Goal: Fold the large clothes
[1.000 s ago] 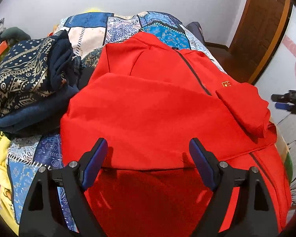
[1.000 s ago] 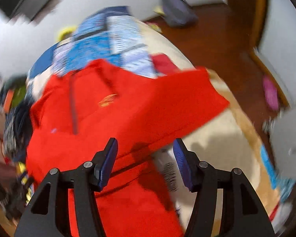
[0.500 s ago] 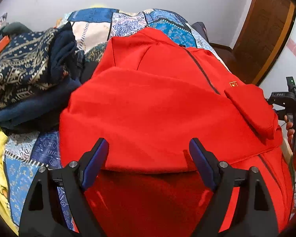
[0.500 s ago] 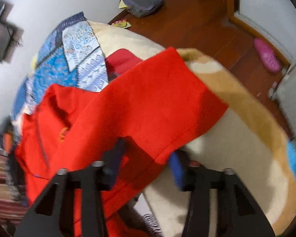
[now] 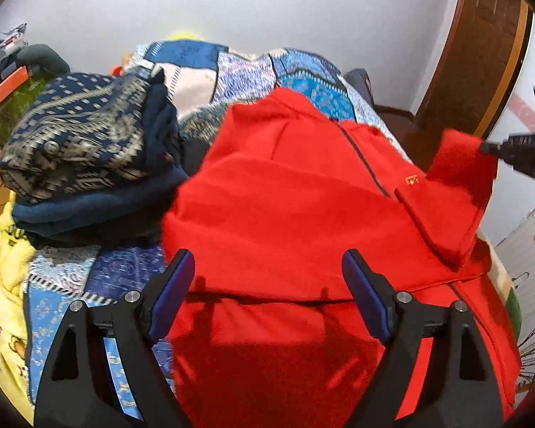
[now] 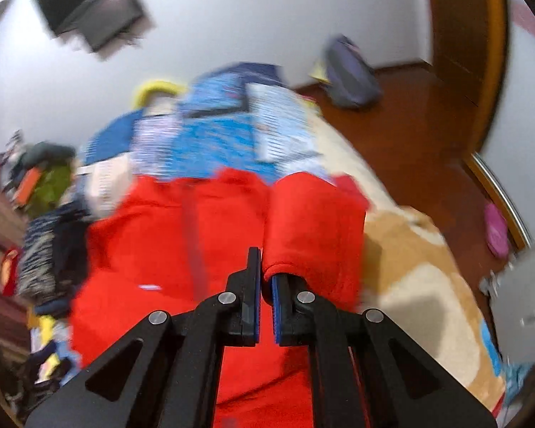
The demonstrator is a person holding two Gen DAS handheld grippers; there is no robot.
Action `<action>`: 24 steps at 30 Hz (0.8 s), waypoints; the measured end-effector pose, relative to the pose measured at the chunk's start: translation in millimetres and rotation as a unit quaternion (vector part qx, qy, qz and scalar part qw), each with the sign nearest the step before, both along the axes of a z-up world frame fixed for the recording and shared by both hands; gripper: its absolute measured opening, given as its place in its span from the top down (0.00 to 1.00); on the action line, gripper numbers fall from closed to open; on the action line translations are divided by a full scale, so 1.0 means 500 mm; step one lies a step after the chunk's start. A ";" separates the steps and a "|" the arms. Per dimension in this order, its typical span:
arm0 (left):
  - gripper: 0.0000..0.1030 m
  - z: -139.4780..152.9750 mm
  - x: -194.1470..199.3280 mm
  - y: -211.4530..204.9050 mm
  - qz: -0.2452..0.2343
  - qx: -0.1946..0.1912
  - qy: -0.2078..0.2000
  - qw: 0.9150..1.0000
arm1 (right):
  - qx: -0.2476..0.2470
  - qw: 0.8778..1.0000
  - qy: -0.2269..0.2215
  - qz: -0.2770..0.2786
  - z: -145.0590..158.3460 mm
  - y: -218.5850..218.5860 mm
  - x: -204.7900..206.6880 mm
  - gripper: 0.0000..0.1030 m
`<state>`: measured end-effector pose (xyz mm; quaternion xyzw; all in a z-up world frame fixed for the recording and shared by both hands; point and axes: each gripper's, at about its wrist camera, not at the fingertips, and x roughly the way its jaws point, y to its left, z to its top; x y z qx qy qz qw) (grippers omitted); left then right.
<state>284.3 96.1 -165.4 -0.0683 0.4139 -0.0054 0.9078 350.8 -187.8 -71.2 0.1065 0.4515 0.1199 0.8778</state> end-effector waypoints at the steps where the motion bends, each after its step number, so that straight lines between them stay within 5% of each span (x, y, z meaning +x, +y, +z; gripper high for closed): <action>1: 0.18 0.010 -0.008 0.007 0.001 -0.002 -0.005 1.000 | 0.003 1.000 -0.008 0.021 0.024 0.034 -0.010 0.96; 7: 0.18 0.056 -0.054 0.047 0.013 -0.009 -0.030 0.999 | 0.024 0.992 -0.015 0.123 0.070 0.216 -0.053 0.96; 11: 0.18 0.065 -0.088 0.073 0.022 -0.010 -0.034 0.999 | 0.034 0.981 0.033 0.190 0.012 0.331 -0.080 0.96; 15: 0.18 0.058 -0.114 0.102 0.036 -0.006 -0.025 0.999 | -0.020 0.965 0.075 0.250 -0.082 0.428 -0.126 0.95; 21: 0.18 0.032 -0.123 0.135 0.060 -0.020 -0.003 0.998 | -0.101 0.930 0.128 0.330 -0.139 0.485 -0.192 0.93; 24: 0.18 0.021 -0.123 0.142 0.068 -0.038 0.009 0.997 | -0.082 0.927 0.136 0.340 -0.114 0.463 -0.203 0.91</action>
